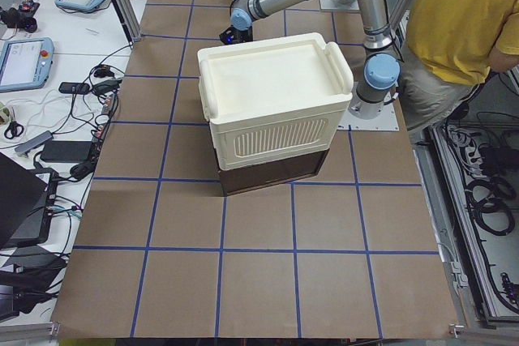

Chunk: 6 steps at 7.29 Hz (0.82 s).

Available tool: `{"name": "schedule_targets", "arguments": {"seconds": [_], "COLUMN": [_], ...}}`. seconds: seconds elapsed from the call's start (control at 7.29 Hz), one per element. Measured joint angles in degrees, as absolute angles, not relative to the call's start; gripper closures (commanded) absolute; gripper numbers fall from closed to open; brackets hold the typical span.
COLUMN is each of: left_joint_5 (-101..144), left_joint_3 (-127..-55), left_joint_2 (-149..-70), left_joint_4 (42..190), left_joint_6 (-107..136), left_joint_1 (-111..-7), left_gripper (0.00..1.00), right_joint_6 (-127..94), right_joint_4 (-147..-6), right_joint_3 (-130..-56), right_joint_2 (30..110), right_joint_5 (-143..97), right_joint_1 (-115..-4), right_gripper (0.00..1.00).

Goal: Pull drawer sideways
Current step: 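Keep pulling the drawer farther out with the left gripper, then open the left gripper and lift it off the handle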

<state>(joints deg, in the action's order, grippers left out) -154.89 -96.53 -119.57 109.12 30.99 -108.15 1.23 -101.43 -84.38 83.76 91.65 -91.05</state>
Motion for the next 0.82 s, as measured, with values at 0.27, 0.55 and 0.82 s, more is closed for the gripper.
{"name": "schedule_targets", "arguments": {"seconds": [0.27,0.55,0.82], "left_joint_5": [-155.2,-155.0,-150.1], "left_joint_3": [-96.4,-96.2,-95.0], "left_joint_2": [-118.5,-116.5,-112.9], "left_joint_4": [109.0,108.6,105.4], "left_joint_6": [31.0,30.9,27.5], "left_joint_1": [-108.2,-108.1,-108.0], "left_gripper": [0.0,0.01,0.06], "right_joint_6": [1.2,1.2,1.2], "right_joint_4": [-101.4,-101.4,-101.4], "right_joint_3": [-84.4,-84.4,-84.4], "right_joint_2": [83.8,83.8,83.8], "right_joint_5": [91.6,91.7,91.7], "right_joint_1": [-91.1,-91.1,-91.1], "right_gripper": [0.0,0.0,0.0]}}
